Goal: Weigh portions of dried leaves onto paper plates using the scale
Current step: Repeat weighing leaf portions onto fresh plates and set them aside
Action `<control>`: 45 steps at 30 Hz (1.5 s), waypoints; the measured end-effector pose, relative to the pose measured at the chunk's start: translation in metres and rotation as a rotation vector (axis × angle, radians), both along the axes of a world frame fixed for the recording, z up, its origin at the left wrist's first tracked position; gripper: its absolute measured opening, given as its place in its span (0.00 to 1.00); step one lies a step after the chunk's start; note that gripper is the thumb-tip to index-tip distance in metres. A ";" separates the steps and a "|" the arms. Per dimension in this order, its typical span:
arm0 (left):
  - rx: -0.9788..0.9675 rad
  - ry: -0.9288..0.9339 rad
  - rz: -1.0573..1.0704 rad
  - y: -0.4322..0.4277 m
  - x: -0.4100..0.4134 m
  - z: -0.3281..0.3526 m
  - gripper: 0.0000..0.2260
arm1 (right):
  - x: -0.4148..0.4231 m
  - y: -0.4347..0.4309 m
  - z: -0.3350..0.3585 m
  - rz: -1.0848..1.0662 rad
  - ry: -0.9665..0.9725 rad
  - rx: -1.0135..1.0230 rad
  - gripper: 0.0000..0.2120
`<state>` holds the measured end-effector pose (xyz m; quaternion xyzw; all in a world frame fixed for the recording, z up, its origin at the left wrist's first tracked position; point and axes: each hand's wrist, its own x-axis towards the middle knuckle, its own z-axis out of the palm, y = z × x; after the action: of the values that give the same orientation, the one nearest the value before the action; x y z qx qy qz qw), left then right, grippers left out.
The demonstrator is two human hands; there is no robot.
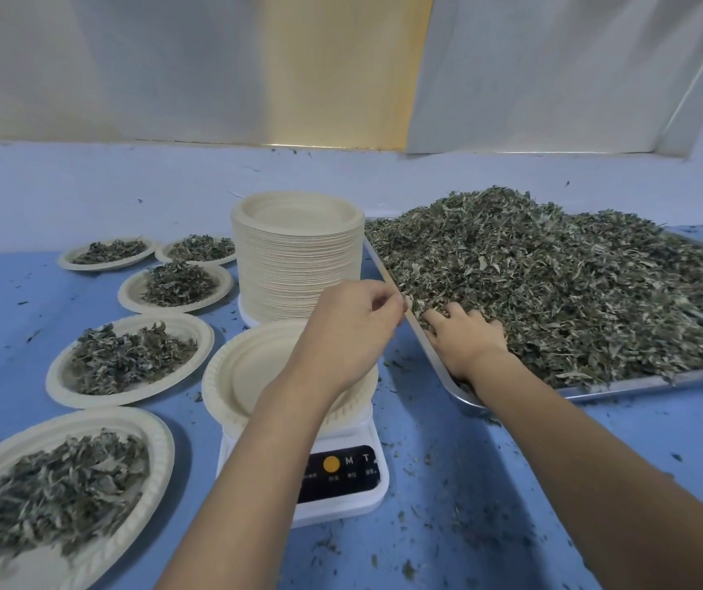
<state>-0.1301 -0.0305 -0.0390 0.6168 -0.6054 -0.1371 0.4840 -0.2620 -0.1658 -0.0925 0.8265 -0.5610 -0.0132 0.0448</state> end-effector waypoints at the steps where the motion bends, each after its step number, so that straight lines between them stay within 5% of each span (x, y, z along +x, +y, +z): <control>1: 0.000 -0.007 0.002 0.000 0.000 0.000 0.11 | 0.000 0.002 0.001 -0.010 0.006 -0.020 0.18; 6: -0.004 -0.039 0.009 0.000 0.000 -0.002 0.11 | 0.002 0.003 0.003 0.021 -0.003 -0.222 0.17; 14: -0.009 -0.053 0.007 0.001 0.000 -0.002 0.11 | 0.003 0.004 0.003 0.040 0.060 -0.039 0.19; 19: -0.007 -0.068 -0.001 0.000 -0.001 -0.002 0.12 | 0.006 0.011 0.009 0.026 -0.079 -0.275 0.16; 24: -0.004 -0.075 -0.002 0.000 -0.001 -0.002 0.12 | 0.001 0.009 0.004 -0.113 0.018 -0.093 0.22; 37: 0.041 -0.076 0.050 -0.003 -0.005 -0.003 0.13 | 0.006 0.009 0.009 0.089 -0.047 -0.091 0.15; 41: 0.047 0.076 0.114 -0.009 -0.012 0.000 0.11 | -0.002 0.003 0.007 0.049 -0.256 -0.134 0.12; 45: 0.159 0.568 0.102 -0.027 -0.025 0.003 0.05 | -0.010 -0.002 0.011 -0.029 -0.690 -0.082 0.11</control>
<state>-0.1554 -0.0572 -0.0359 0.6194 -0.4012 -0.3268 0.5904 -0.2722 -0.1679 -0.0816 0.7716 -0.5550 0.2889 -0.1145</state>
